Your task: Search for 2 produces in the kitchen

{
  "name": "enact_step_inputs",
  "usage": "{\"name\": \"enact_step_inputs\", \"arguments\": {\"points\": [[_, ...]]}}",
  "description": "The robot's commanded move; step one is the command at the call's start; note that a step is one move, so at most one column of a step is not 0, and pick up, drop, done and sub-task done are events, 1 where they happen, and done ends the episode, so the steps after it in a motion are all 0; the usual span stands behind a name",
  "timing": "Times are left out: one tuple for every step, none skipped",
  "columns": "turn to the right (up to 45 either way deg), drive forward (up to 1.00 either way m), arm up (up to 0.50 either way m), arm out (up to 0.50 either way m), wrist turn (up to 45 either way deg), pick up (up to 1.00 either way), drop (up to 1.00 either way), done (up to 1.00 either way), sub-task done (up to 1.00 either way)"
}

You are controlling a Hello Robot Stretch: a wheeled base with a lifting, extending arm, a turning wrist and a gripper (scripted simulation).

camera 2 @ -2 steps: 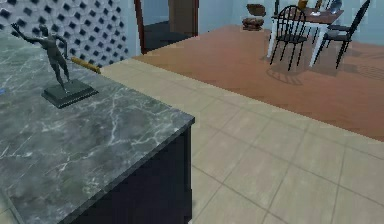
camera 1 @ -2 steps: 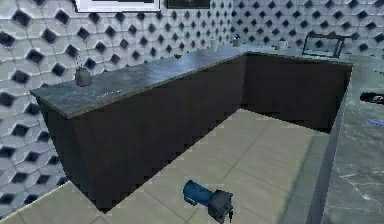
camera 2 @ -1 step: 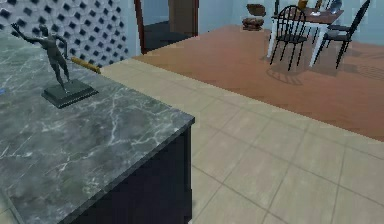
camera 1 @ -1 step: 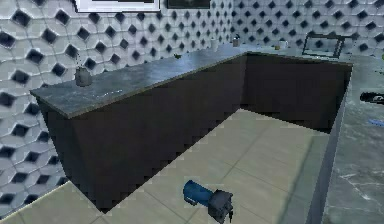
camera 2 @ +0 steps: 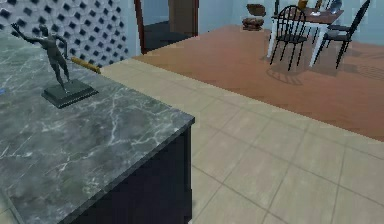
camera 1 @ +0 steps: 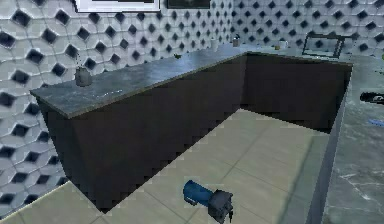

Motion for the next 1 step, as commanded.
{"name": "enact_step_inputs", "arguments": {"points": [[3.0, 0.0, 0.0, 0.0, 0.0, 0.0, 0.0, 0.0, 0.0]]}}
